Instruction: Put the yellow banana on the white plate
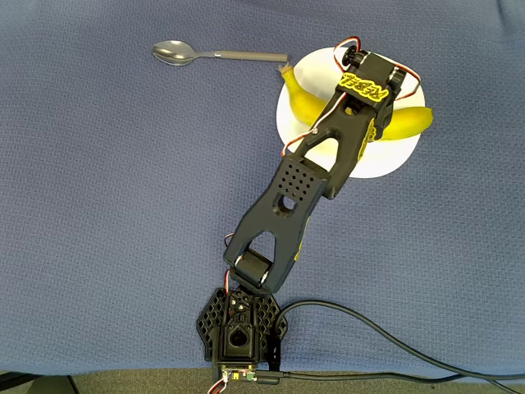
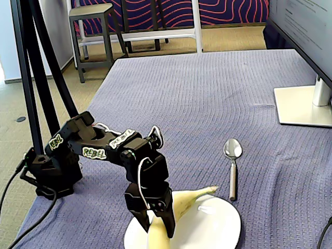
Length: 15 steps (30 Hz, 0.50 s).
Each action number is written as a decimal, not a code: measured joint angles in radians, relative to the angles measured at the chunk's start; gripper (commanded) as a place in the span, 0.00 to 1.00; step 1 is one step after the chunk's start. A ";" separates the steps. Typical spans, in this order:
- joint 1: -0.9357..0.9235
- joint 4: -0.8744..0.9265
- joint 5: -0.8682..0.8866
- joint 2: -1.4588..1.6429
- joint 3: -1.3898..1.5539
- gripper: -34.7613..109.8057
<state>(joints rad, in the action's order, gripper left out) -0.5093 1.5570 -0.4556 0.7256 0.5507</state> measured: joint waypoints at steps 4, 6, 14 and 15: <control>0.002 0.000 0.000 0.000 0.000 0.29; 0.003 0.000 0.000 0.000 0.000 0.37; 0.003 0.000 0.003 0.003 -0.005 0.41; 0.003 0.000 0.003 0.003 -0.005 0.44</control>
<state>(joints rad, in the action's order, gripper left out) -0.5062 1.5570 -0.4525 0.7286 0.5461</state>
